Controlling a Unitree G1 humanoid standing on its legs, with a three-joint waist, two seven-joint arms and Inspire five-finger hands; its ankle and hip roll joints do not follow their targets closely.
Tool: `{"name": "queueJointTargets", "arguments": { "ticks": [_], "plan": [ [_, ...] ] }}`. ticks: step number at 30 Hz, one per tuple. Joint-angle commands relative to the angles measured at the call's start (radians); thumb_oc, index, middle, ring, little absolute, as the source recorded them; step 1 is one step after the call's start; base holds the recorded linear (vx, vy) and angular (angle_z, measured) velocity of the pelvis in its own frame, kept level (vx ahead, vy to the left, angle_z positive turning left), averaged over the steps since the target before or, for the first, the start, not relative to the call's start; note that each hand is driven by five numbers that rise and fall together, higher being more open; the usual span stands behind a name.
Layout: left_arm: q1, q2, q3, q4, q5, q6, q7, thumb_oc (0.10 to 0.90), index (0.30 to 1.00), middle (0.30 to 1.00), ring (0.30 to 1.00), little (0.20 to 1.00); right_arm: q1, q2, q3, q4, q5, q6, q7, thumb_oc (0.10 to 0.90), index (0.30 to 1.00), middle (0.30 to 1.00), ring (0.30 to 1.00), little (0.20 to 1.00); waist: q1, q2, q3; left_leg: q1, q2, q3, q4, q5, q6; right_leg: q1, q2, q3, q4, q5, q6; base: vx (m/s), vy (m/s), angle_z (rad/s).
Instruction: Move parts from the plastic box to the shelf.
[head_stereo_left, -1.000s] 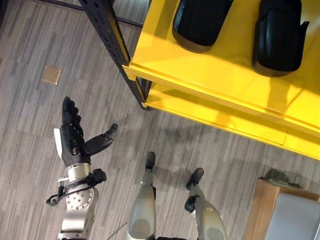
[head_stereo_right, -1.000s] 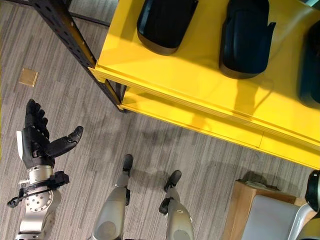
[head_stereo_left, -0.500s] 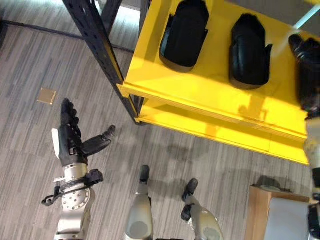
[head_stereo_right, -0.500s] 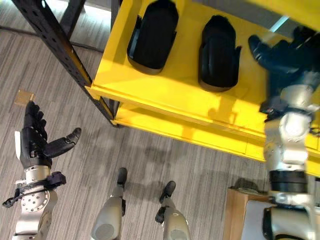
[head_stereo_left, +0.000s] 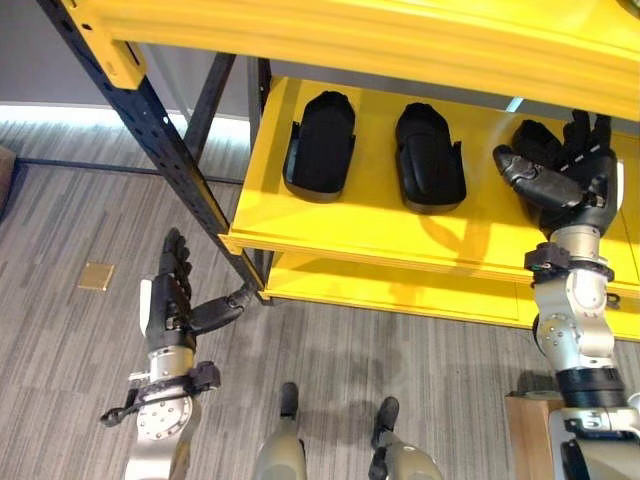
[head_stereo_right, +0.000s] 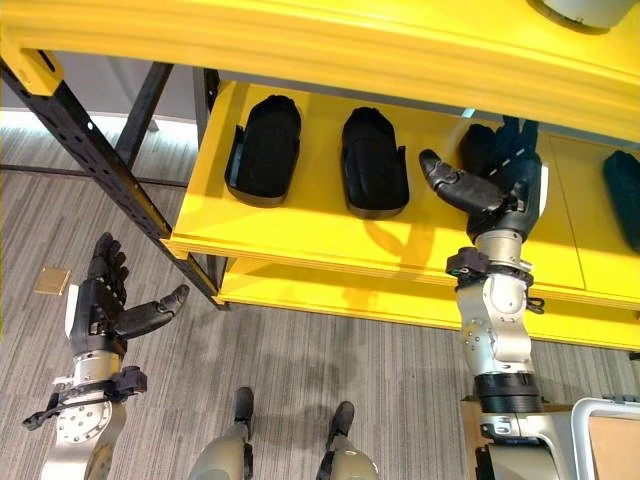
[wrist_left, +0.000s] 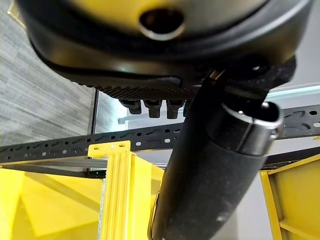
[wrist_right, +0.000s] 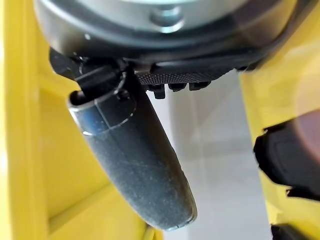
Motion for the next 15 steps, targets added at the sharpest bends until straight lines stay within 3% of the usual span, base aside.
{"name": "queueJointTargets", "arguments": {
  "ticks": [1, 8, 15],
  "plan": [
    [-0.013, 0.027, -0.005, -0.068, -0.032, -0.085, -0.012, 0.9, 1.0, 1.0, 1.0, 1.0, -0.141, -0.048, 0.023, 0.022, -0.038, -0.094, 0.019, 0.9, 1.0, 1.0, 1.0, 1.0, 0.007, -0.012, -0.095, 0.065, 0.075, 0.02, -0.011, -0.078, -0.044, 0.087, -0.066, -0.021, 0.0, -0.048, 0.077, 0.0, 0.0, 0.0],
    [-0.019, 0.021, -0.041, -0.057, -0.047, -0.089, -0.021, 0.9, 1.0, 1.0, 1.0, 1.0, -0.202, -0.039, 0.06, 0.104, -0.048, -0.089, 0.011, 0.9, 1.0, 1.0, 1.0, 1.0, 0.006, 0.03, -0.072, 0.064, 0.074, 0.018, -0.011, -0.068, -0.047, 0.09, -0.067, -0.018, 0.0, -0.053, 0.071, 0.0, -0.018, 0.0],
    [-0.022, 0.018, -0.056, -0.068, -0.058, -0.098, -0.021, 0.9, 1.0, 1.0, 1.0, 1.0, -0.247, -0.051, 0.082, 0.197, -0.039, -0.078, 0.015, 0.9, 1.0, 1.0, 1.0, 1.0, 0.008, 0.055, -0.06, 0.062, 0.071, 0.019, -0.011, -0.063, -0.047, 0.088, -0.07, -0.022, 0.0, -0.053, 0.069, 0.0, 0.0, 0.0]
  ]
}}
